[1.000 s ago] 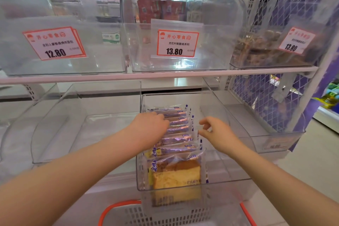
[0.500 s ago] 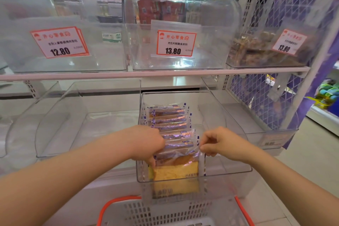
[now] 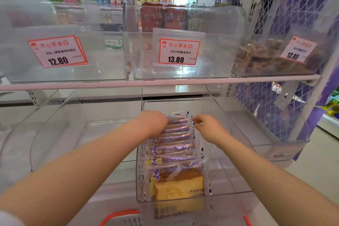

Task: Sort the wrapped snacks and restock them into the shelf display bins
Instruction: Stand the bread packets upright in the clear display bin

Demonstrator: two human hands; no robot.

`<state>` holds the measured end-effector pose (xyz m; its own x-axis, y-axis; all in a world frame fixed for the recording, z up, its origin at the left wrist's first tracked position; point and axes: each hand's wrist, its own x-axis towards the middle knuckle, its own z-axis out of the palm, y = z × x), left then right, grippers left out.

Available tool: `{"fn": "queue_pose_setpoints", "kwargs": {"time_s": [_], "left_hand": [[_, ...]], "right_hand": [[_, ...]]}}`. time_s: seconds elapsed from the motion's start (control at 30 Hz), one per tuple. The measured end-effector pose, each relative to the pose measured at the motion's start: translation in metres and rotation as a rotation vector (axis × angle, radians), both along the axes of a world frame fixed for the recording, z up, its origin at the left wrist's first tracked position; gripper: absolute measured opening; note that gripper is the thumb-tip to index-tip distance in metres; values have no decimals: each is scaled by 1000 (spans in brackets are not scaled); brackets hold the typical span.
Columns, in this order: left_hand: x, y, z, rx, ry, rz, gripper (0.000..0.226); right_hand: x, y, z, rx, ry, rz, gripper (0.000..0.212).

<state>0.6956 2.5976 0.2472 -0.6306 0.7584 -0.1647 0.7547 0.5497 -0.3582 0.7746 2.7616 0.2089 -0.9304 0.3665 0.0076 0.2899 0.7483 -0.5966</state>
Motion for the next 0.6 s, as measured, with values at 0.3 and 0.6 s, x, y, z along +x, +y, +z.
{"fn": "queue_pose_setpoints", "kwargs": {"time_s": [0.3,0.6], "left_hand": [[-23,3,-9,-54,27,55,21],[27,-30,7,349,-82,-190,21]], "right_hand": [[-26,13,-17,159,-35,-116,18],[51,-19,20,195,155,226,22]]}}
